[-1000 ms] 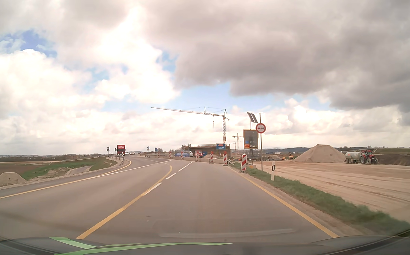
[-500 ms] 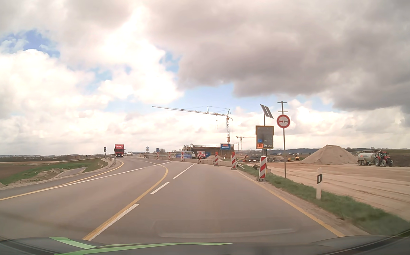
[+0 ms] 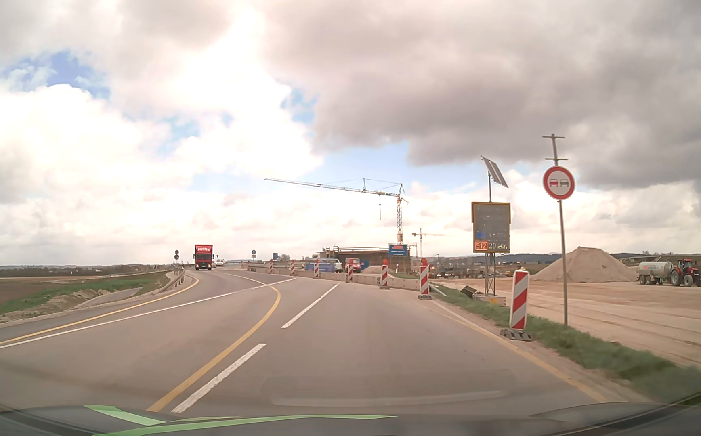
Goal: Follow the waypoints while adhering to traffic rules and regulations
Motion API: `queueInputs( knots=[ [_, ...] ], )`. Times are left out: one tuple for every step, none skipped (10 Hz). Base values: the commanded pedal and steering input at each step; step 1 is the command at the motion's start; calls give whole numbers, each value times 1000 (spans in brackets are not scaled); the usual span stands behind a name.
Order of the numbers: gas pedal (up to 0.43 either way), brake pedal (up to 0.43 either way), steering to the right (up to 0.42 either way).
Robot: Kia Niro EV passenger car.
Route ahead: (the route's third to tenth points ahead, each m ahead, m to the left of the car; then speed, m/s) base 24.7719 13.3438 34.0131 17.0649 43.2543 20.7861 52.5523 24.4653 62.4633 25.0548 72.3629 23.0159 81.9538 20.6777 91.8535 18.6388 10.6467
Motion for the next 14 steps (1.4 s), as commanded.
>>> queueInputs(
  knots=[
    [98,0,-22],
    [98,0,-23],
    [98,0,-24],
    [98,0,-24],
    [98,0,-26],
    [98,0,-29],
    [98,0,-31],
    [98,0,-34],
    [98,0,-36],
    [98,0,-39],
    [98,0,-40],
    [98,0,-40],
    [98,0,-40],
    [98,0,-41]
  ],
)
